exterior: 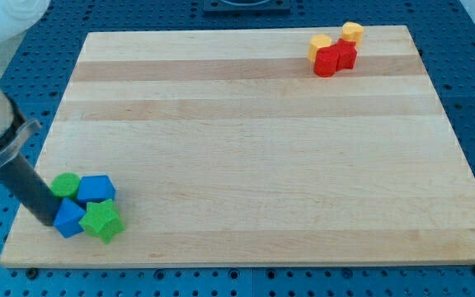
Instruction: Point at red star
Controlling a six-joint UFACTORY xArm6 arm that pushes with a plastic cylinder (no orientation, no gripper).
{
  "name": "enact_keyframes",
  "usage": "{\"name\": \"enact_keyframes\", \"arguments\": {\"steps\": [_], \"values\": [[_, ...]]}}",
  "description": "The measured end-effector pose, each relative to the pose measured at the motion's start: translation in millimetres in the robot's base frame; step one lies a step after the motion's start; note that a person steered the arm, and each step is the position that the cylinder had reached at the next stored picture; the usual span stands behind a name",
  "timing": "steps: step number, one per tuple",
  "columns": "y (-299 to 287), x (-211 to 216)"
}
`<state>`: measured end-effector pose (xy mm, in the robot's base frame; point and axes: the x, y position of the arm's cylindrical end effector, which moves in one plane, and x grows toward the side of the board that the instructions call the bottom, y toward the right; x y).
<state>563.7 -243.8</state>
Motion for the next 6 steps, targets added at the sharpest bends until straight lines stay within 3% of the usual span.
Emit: {"name": "enact_keyframes", "arguments": {"steps": [2, 4, 6], "values": [[23.0, -18.6], [9.3, -22.3], [-5.0, 1.5]]}}
